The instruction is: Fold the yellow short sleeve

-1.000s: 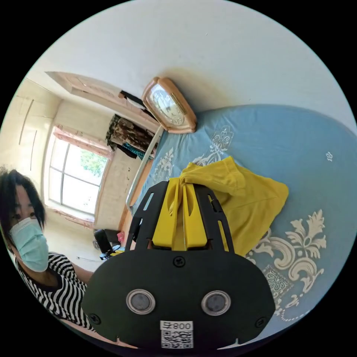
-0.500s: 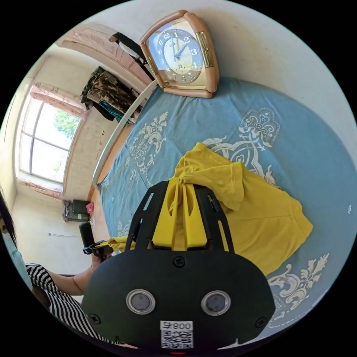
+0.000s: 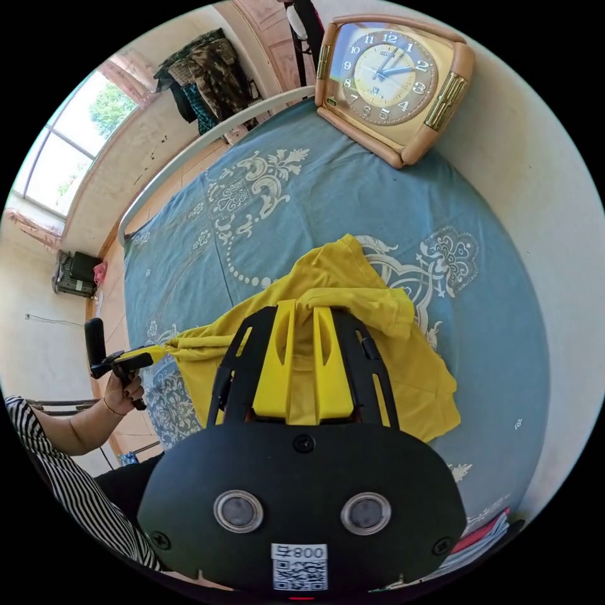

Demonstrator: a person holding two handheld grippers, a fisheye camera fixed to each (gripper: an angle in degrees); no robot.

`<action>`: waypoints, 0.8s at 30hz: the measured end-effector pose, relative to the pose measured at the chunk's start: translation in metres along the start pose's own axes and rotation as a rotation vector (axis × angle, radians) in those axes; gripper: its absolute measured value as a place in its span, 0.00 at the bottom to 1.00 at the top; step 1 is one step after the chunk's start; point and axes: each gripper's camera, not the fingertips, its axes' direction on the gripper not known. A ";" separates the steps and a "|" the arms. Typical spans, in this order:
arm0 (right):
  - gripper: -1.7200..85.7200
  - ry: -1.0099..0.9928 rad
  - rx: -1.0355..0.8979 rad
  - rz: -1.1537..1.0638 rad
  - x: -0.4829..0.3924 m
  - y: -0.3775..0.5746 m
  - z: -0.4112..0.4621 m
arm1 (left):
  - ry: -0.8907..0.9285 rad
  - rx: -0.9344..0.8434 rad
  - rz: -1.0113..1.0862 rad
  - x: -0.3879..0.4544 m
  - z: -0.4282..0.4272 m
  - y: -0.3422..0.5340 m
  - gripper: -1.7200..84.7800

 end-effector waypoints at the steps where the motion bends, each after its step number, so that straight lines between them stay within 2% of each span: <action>1: 0.07 -0.006 0.009 0.003 0.002 -0.002 0.005 | -0.002 -0.003 0.016 0.007 -0.004 0.000 0.03; 5: 0.06 0.015 -0.044 -0.052 -0.006 -0.027 0.018 | -0.007 -0.048 0.123 0.034 -0.008 -0.003 0.03; 10: 0.06 0.189 -0.205 -0.255 -0.034 -0.080 0.039 | -0.120 -0.140 0.264 0.064 0.002 -0.021 0.02; 16: 0.05 0.336 -0.371 -0.400 -0.040 -0.090 0.055 | -0.153 -0.133 0.220 0.062 -0.002 -0.033 0.02; 21: 0.03 0.381 -0.294 -0.387 -0.023 -0.086 0.043 | -0.173 -0.134 0.210 0.063 -0.010 -0.028 0.02; 24: 0.02 0.266 -0.182 -0.366 -0.010 -0.077 0.026 | -0.170 -0.130 0.209 0.064 -0.016 -0.027 0.02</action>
